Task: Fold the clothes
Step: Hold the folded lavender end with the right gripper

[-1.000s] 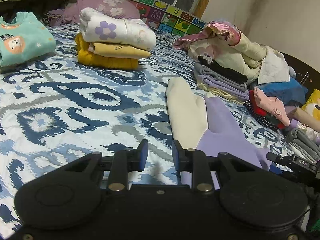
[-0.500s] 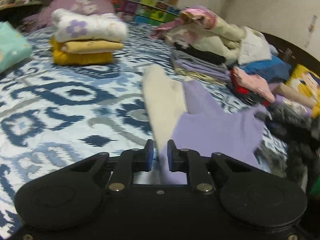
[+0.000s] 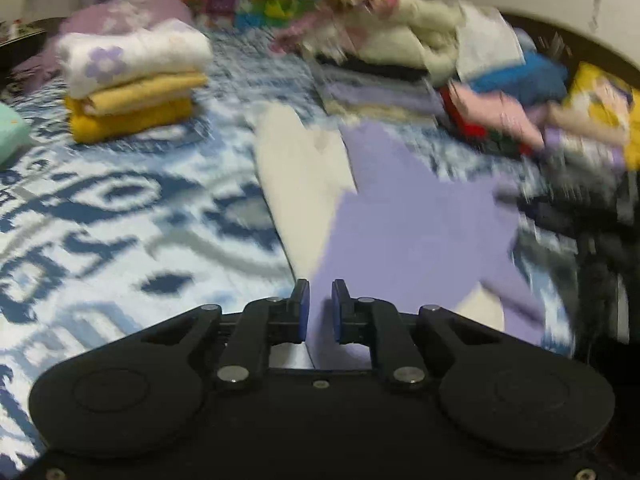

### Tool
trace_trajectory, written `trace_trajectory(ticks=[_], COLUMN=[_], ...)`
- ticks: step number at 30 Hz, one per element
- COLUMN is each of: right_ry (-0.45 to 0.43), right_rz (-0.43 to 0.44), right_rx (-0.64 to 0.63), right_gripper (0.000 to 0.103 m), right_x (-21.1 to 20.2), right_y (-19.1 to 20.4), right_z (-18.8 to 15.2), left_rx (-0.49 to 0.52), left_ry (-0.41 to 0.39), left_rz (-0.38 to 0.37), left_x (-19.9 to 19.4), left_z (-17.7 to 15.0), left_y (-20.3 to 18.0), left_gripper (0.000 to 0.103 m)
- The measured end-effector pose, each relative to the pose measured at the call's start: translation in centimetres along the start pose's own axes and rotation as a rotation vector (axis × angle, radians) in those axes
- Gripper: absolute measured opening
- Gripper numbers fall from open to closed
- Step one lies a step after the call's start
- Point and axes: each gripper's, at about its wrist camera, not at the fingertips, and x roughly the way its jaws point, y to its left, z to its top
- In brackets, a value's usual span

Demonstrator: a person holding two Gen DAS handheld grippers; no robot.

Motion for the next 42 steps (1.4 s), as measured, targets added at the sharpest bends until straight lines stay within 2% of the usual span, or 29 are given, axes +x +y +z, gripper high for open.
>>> trace_trajectory(ticks=[7, 11, 20, 23, 27, 30, 34, 38, 42], right_ry=[0.002, 0.009, 0.029, 0.047, 0.063, 0.072, 0.073, 0.076, 0.071], right_rz=[0.017, 0.024, 0.040, 0.040, 0.029, 0.029, 0.033, 0.033, 0.033], right_rx=[0.036, 0.069, 0.140, 0.150, 0.177, 0.197, 0.201, 0.207, 0.193], right_gripper=[0.015, 0.014, 0.012, 0.012, 0.012, 0.012, 0.012, 0.012, 0.012], right_x=[-0.7, -1.3, -2.4, -2.0, -1.5, -1.1, -0.8, -0.5, -0.4], right_y=[-0.4, -1.0, -2.2, -2.4, -2.9, -3.3, -3.4, -3.4, -3.2], right_z=[-0.2, -0.2, -0.4, -0.7, -0.9, -0.9, -0.9, -0.9, -0.8], left_rx=[-0.005, 0.074, 0.163, 0.206, 0.319, 0.294, 0.245, 0.298, 0.299], left_ry=[-0.031, -0.021, -0.026, -0.004, 0.139, 0.077, -0.016, 0.076, 0.052], left_rz=[0.046, 0.055, 0.029, 0.035, -0.013, -0.040, 0.005, 0.081, 0.115], left_x=[3.6, 6.6, 13.0, 15.1, 18.0, 17.1, 17.2, 20.9, 20.1], left_z=[4.3, 6.4, 11.0, 11.6, 11.1, 12.7, 14.4, 13.6, 13.7], left_y=[1.1, 0.3, 0.0, 0.1, -0.1, 0.4, 1.3, 1.1, 0.7], left_gripper=[0.009, 0.009, 0.009, 0.009, 0.009, 0.010, 0.010, 0.013, 0.014])
